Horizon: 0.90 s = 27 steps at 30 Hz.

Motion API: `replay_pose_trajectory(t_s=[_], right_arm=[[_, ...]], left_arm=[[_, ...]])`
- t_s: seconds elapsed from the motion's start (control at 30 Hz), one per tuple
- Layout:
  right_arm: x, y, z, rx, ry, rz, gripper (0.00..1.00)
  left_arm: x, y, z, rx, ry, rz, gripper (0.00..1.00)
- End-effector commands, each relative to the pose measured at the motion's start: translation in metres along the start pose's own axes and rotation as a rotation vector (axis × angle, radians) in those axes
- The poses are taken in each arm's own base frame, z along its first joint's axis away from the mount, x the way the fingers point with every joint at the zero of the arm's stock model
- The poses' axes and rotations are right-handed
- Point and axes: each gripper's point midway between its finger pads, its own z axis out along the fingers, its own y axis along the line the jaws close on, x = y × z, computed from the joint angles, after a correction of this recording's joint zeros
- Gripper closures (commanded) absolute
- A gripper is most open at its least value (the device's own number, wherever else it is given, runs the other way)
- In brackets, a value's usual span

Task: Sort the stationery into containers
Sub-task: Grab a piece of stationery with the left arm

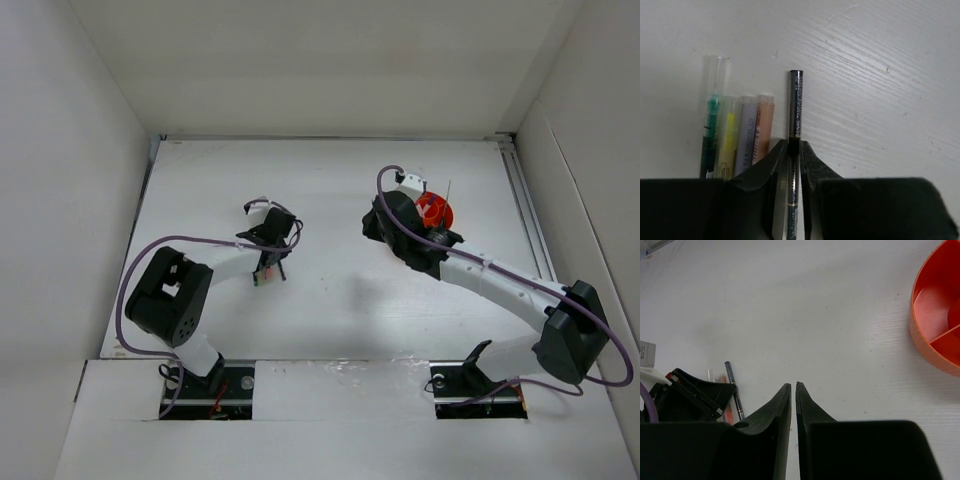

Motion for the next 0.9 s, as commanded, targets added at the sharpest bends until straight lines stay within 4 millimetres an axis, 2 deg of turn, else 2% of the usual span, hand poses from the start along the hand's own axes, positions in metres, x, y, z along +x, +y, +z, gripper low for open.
replay_pose_trajectory(t_s=[0.0, 0.17, 0.27, 0.33, 0.4, 0.43, 0.6, 0.63, 0.67, 0.87], right_arm=[[-0.01, 0.008, 0.002, -0.026, -0.028, 0.015, 0.86], [-0.01, 0.008, 0.002, -0.026, -0.028, 0.015, 0.84], [-0.01, 0.008, 0.002, -0.026, -0.028, 0.015, 0.77], [-0.01, 0.008, 0.002, -0.026, -0.028, 0.015, 0.71], [-0.013, 0.011, 0.001, -0.031, -0.034, 0.019, 0.66], [-0.012, 0.012, 0.001, -0.038, -0.027, 0.019, 0.62], [-0.011, 0.017, 0.001, -0.094, 0.005, 0.027, 0.51], [-0.01, 0.018, 0.0, -0.1, 0.011, 0.027, 0.5], [-0.014, 0.015, -0.001, -0.1, 0.0, 0.035, 0.48], [-0.02, 0.01, 0.001, -0.154, 0.02, 0.071, 0.37]], left_arm=[[0.004, -0.009, -0.001, 0.065, 0.011, 0.01, 0.92], [0.006, -0.011, 0.0, 0.081, 0.014, 0.027, 0.99], [0.01, -0.012, 0.0, 0.099, 0.028, 0.037, 1.0], [0.006, -0.02, -0.004, 0.137, 0.021, 0.034, 1.0], [-0.001, -0.028, -0.013, 0.173, -0.006, 0.037, 1.0], [0.002, -0.036, -0.019, 0.202, -0.001, 0.05, 1.0], [-0.004, -0.059, -0.042, 0.348, -0.012, 0.048, 1.0], [-0.014, -0.07, -0.051, 0.408, -0.039, 0.039, 1.0], [-0.005, -0.073, -0.055, 0.455, -0.01, 0.044, 1.0], [-0.009, -0.107, -0.084, 0.695, -0.018, 0.065, 1.0]])
